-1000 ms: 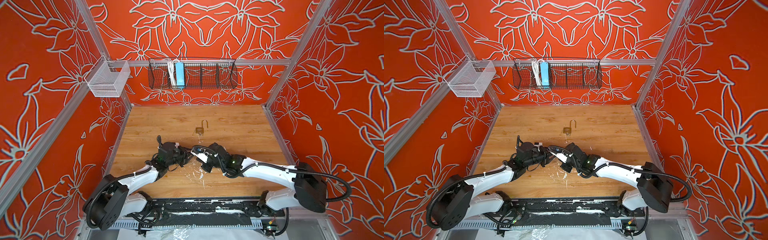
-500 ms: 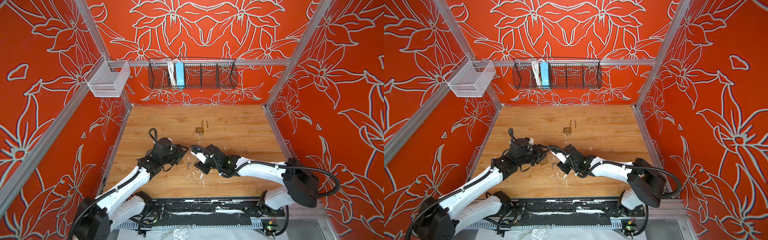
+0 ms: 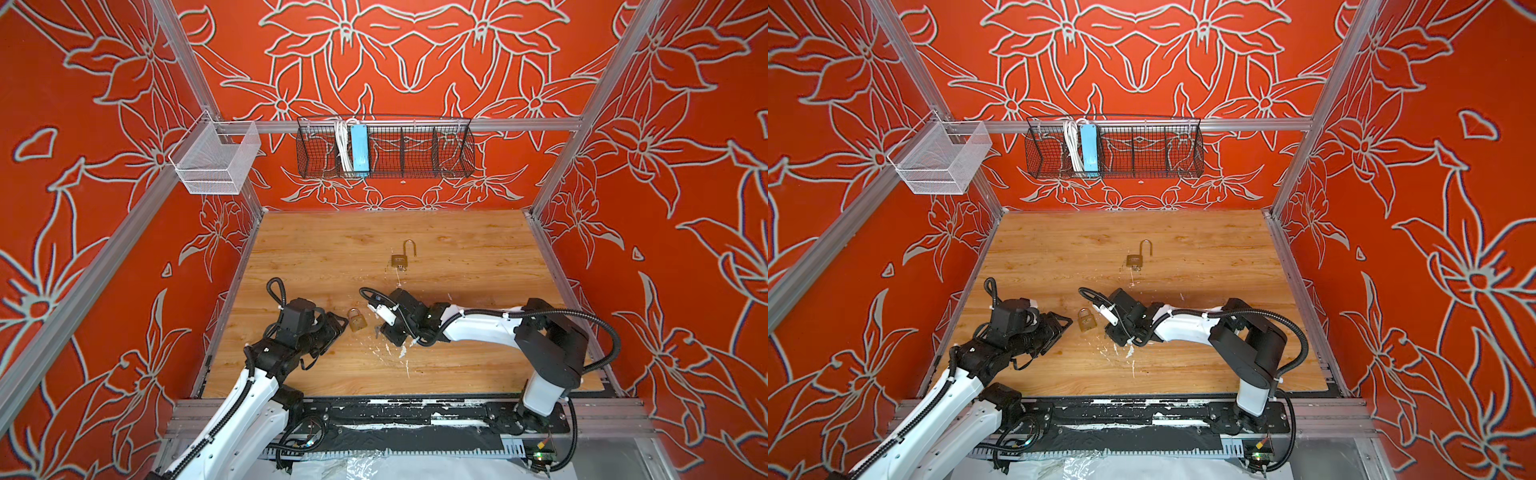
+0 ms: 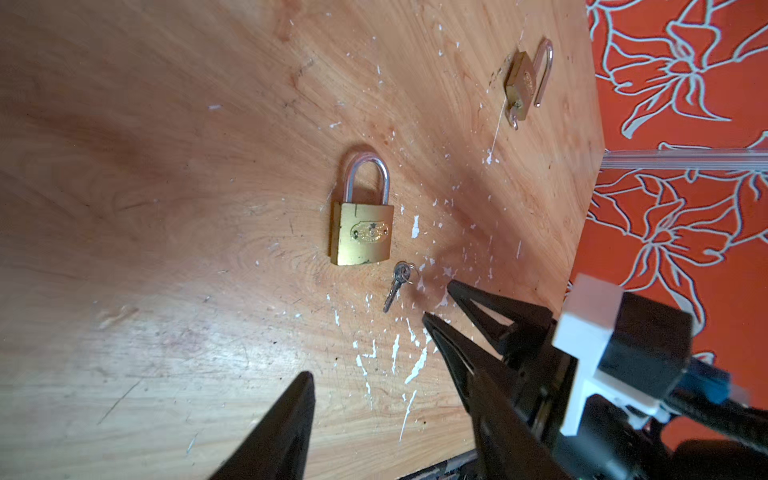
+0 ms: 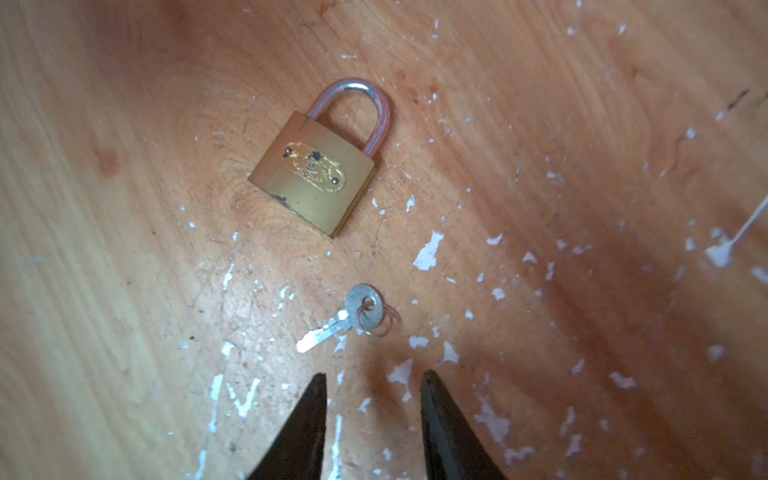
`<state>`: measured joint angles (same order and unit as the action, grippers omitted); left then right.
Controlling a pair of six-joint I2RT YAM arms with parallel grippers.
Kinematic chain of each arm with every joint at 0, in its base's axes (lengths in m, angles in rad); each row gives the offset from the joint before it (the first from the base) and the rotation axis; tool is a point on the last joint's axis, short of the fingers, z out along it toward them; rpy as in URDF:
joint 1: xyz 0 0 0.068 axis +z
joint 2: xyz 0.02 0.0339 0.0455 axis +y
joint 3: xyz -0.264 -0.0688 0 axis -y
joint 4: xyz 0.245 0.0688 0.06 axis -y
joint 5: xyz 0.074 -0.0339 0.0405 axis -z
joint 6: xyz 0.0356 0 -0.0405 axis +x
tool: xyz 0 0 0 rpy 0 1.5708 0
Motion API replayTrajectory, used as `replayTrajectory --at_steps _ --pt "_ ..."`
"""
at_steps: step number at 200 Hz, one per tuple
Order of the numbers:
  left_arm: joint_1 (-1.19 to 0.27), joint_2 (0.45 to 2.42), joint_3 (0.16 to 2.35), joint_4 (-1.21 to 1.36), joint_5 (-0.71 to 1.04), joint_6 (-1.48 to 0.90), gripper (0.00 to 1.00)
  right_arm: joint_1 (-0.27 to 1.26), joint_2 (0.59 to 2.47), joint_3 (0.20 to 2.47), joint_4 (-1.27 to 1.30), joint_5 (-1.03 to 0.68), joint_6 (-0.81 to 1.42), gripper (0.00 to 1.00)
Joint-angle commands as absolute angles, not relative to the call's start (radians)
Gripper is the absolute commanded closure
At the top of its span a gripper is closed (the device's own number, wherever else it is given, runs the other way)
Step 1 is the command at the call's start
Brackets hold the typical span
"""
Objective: Unlock with the key
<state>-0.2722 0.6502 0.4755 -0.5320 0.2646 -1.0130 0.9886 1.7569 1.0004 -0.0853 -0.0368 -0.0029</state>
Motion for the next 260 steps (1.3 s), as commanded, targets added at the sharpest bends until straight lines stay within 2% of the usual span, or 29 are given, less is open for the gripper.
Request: replayTrajectory --at_steps 1,17,36,140,226,260 --pt "-0.262 0.631 0.497 -0.576 0.277 -0.986 0.39 0.988 1.789 1.012 -0.126 0.001 -0.192 0.63" --pt "-0.259 0.628 0.496 -0.566 0.284 -0.988 0.39 0.978 1.810 1.038 -0.169 -0.078 -0.296 0.64" --pt "-0.258 0.623 0.495 -0.560 0.289 -0.991 0.38 0.977 1.826 1.049 -0.185 -0.095 -0.367 0.65" --pt "-0.241 0.530 0.495 -0.606 0.279 -0.999 0.37 0.945 1.896 1.110 -0.214 -0.219 -0.546 0.73" --pt "-0.238 0.524 0.458 -0.551 0.313 -1.025 0.37 0.928 1.919 1.145 -0.216 -0.146 -0.564 0.71" --pt "-0.238 0.520 0.453 -0.549 0.319 -1.026 0.37 0.928 1.931 1.166 -0.229 -0.138 -0.590 0.67"
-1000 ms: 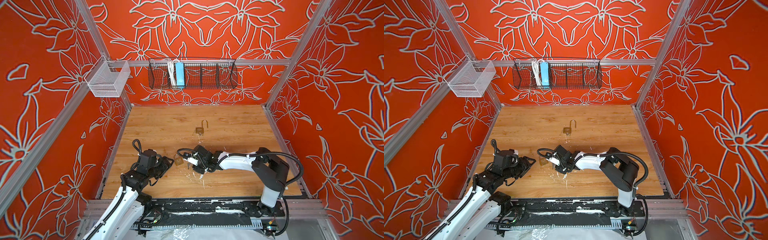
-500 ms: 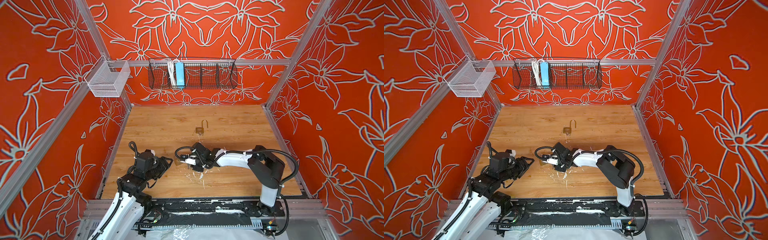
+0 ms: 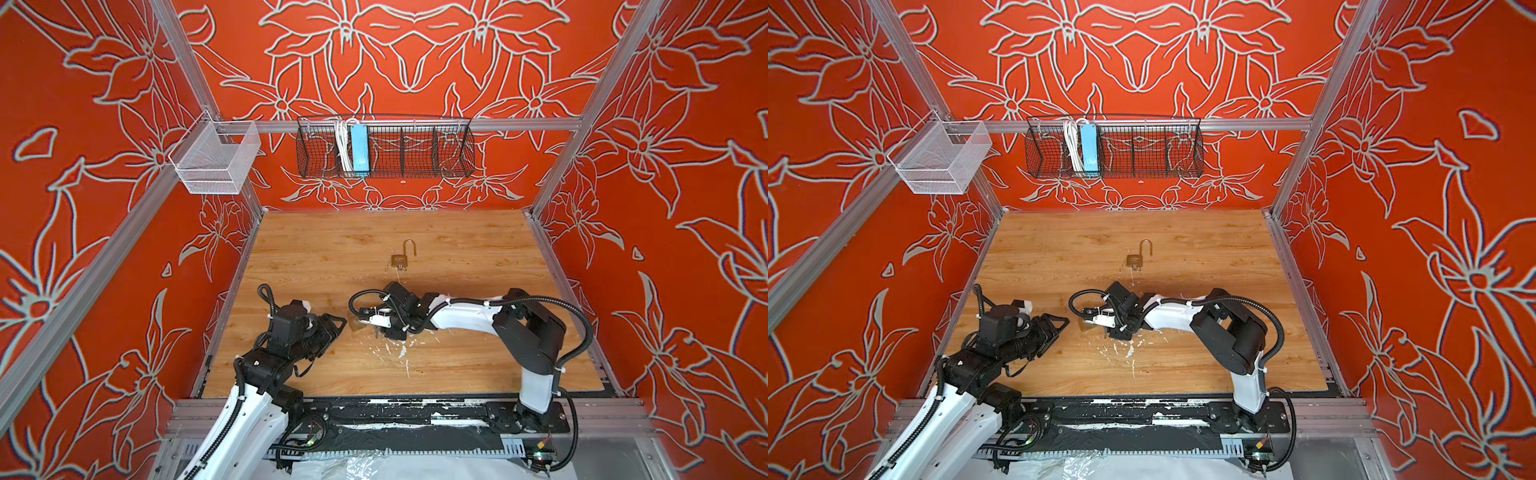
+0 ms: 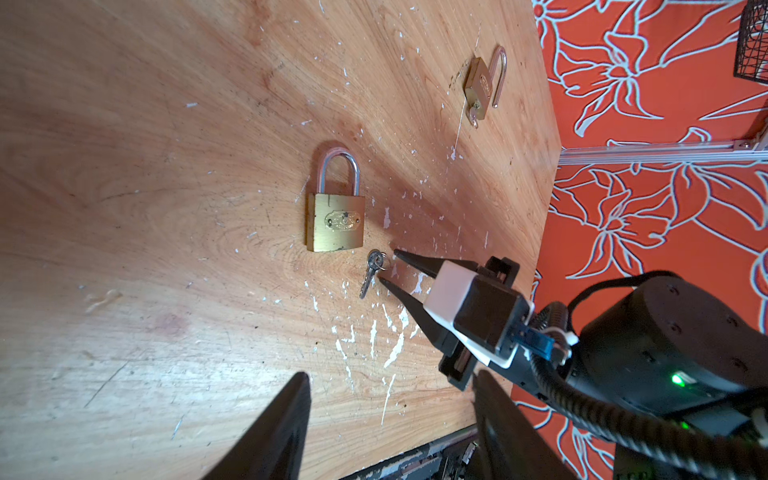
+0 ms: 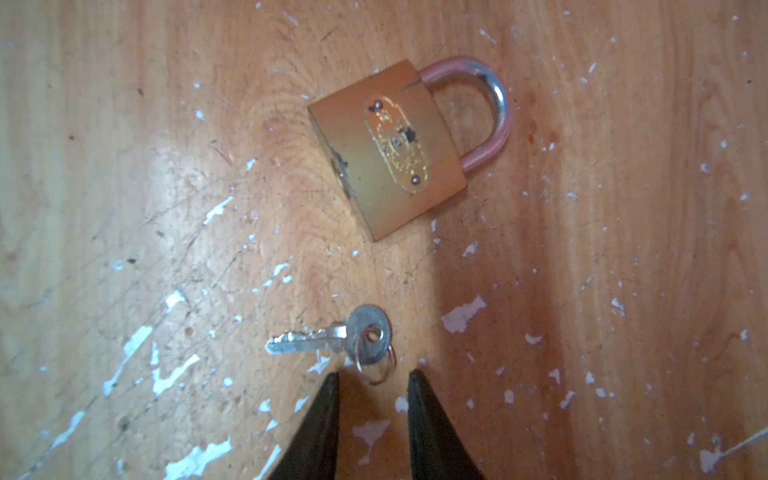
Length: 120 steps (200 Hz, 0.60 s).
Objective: Unlock with the key
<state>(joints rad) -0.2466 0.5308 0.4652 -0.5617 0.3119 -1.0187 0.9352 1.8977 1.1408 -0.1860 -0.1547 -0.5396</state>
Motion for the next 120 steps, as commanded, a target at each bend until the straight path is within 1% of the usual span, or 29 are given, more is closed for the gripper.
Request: replayTrajectory --at_steps 1,25,76,120 --pt "-0.238 0.520 0.453 -0.549 0.319 -1.026 0.37 0.927 1.931 1.166 -0.230 -0.140 -0.591 0.66" --pt "-0.238 0.514 0.447 -0.545 0.321 -1.031 0.37 0.927 1.934 1.180 -0.236 -0.160 -0.606 0.64" --pt "-0.236 0.505 0.442 -0.535 0.321 -1.035 0.36 0.925 1.952 1.210 -0.305 -0.241 -0.649 0.67" --pt "-0.236 0.505 0.439 -0.528 0.324 -1.038 0.36 0.925 1.963 1.224 -0.330 -0.282 -0.665 0.74"
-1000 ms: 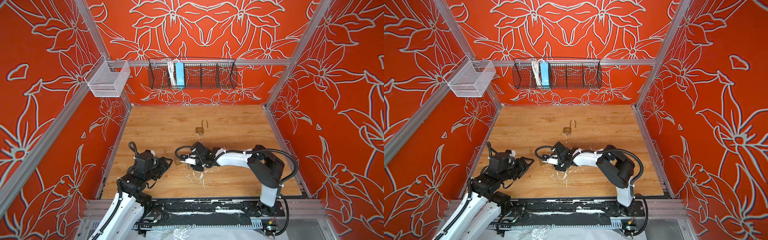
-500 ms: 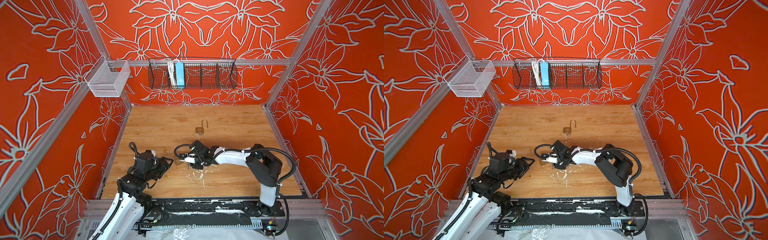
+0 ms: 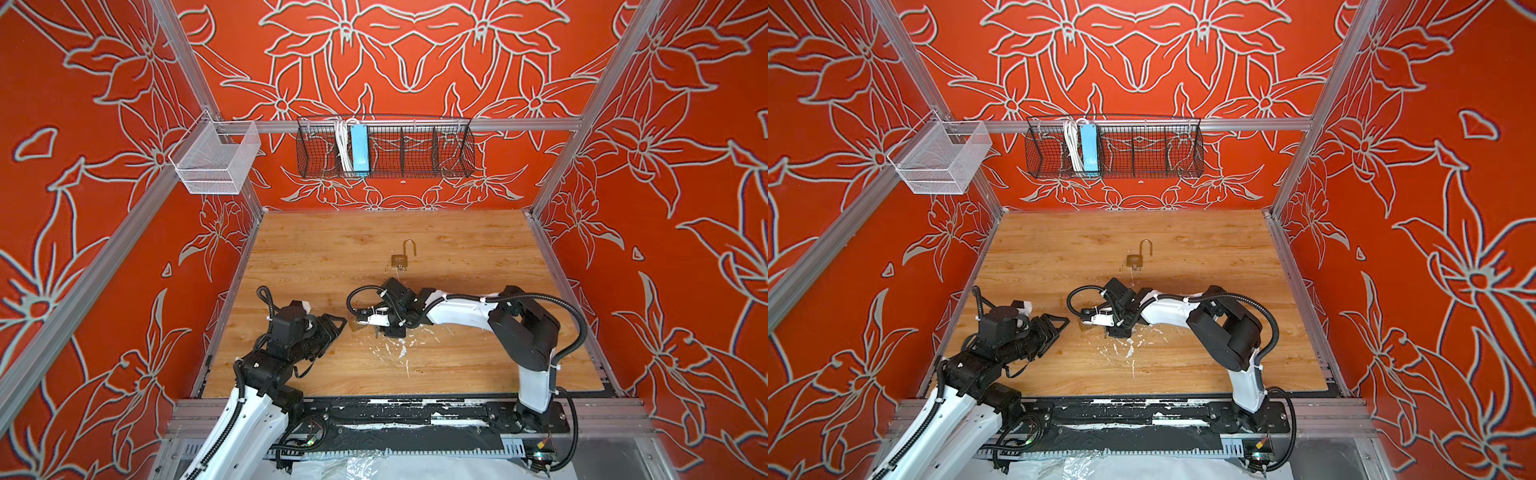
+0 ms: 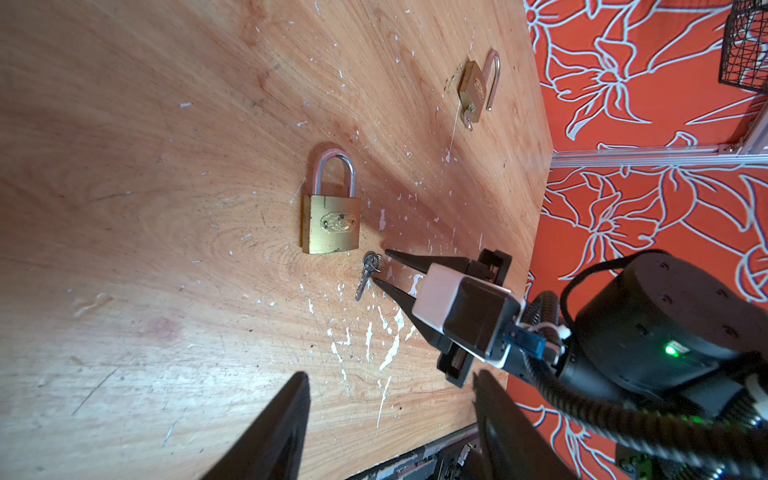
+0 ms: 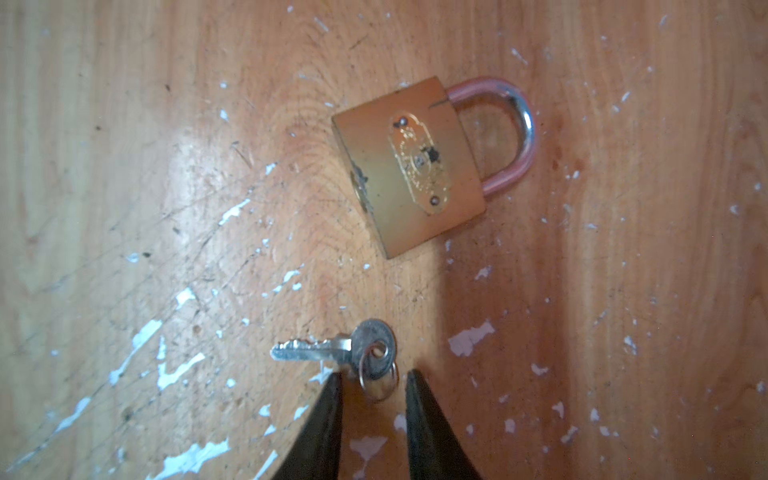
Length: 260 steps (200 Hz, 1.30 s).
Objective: Unlock with the key
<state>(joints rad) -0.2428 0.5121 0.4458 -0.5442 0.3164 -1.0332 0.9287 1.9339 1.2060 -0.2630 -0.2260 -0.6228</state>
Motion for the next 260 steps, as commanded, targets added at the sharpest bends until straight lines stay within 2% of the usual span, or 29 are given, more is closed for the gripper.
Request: replayTrajectory --at_steps 1,23,93,153,199,236,260 --pt "-0.236 0.506 0.439 -0.527 0.324 -1.038 0.36 0.925 1.963 1.224 -0.330 -0.282 -0.666 0.75" --pt "-0.236 0.506 0.436 -0.520 0.325 -1.040 0.36 0.925 1.965 1.229 -0.333 -0.282 -0.671 0.77" --pt "-0.236 0.500 0.436 -0.519 0.327 -1.045 0.36 0.925 1.971 1.243 -0.334 -0.264 -0.670 1.00" --pt "-0.236 0.489 0.408 -0.506 0.334 -1.064 0.36 0.912 1.892 1.170 -0.253 -0.264 -0.571 1.00" --pt "-0.236 0.541 0.366 -0.390 0.410 -1.097 0.36 0.880 1.802 1.097 -0.199 -0.206 -0.416 1.00" --pt "-0.247 0.612 0.300 -0.168 0.454 -1.213 0.36 0.866 1.748 1.068 -0.194 -0.138 -0.278 1.00" --pt "-0.297 0.674 0.267 -0.019 0.389 -1.320 0.36 0.865 1.722 1.048 -0.190 -0.108 -0.202 1.00"
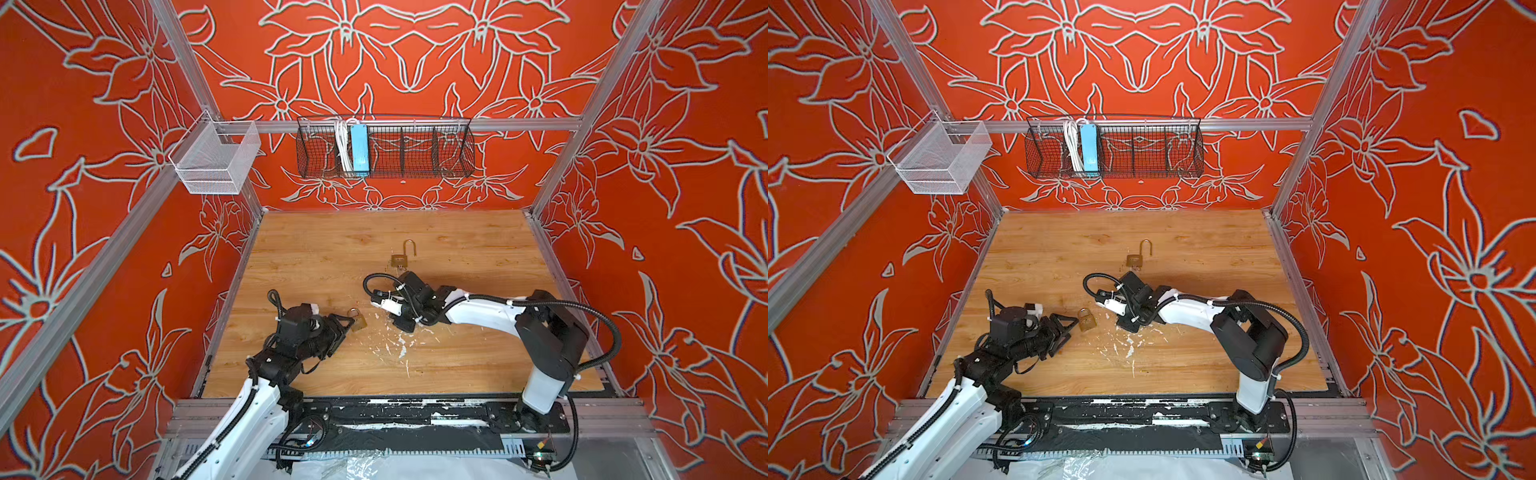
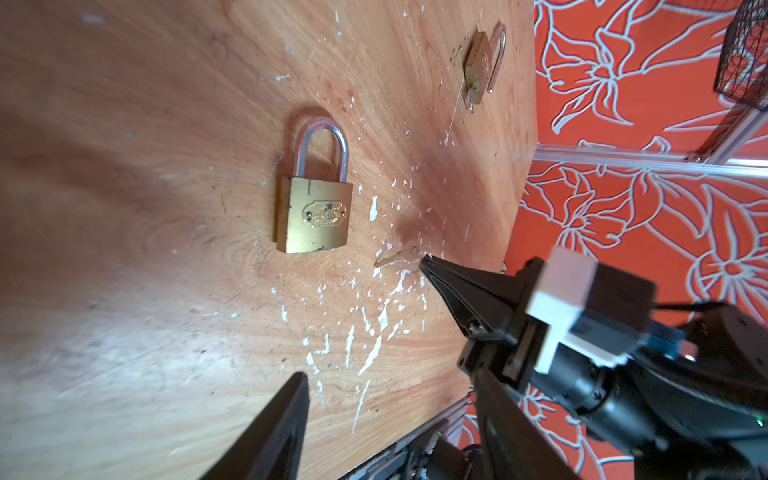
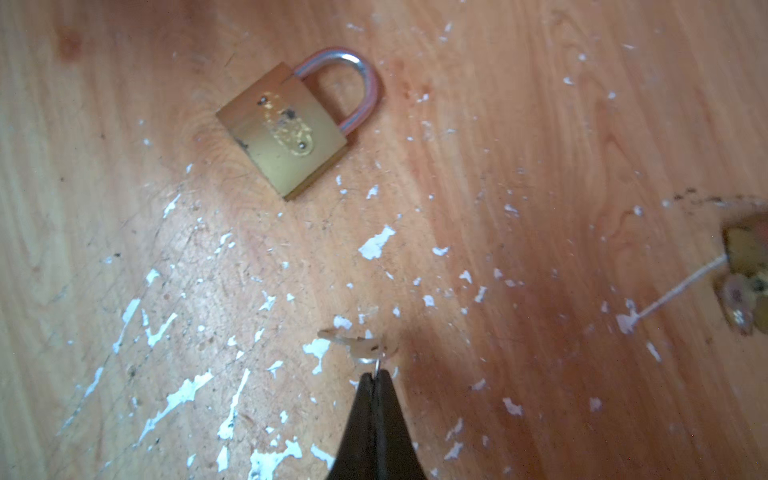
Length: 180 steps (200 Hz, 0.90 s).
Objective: Unlock with the key
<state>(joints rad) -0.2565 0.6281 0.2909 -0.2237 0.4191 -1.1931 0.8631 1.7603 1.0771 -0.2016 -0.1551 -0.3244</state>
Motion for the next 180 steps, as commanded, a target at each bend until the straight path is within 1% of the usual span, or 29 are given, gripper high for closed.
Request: replayTrajectory --at_steps 1,35,59,84,127,145,169,180 --pt "-0.300 0.678 0.268 -0.014 0.384 -1.324 0.36 0.865 1.721 1.048 -0.190 -0.107 -0.200 1.00" --pt "-0.412 0.828 0.344 0.108 0.258 -1.407 0.36 0.867 1.678 1.045 -0.213 -0.071 -0.129 1.00" --pt "-0.436 0.949 0.407 0.152 0.217 -1.508 0.33 0.867 1.632 1.039 -0.226 -0.038 -0.081 1.00" --pt "-0.457 1.049 0.412 0.259 0.180 -1.614 0.33 0.868 1.590 1.026 -0.228 -0.032 -0.028 1.00" --pt "-0.460 1.127 0.461 0.293 0.244 -1.596 0.32 0.871 1.543 1.000 -0.218 -0.047 -0.003 1.00" --pt "-0.460 1.168 0.459 0.356 0.279 -1.595 0.32 0.873 1.521 0.982 -0.193 -0.106 -0.028 1.00" --pt "-0.459 1.223 0.512 0.314 0.315 -1.502 0.32 0.876 1.475 0.946 -0.149 -0.158 -0.059 1.00" --pt "-0.456 1.262 0.534 0.343 0.350 -1.440 0.32 0.876 1.448 0.928 -0.133 -0.187 -0.075 1.00"
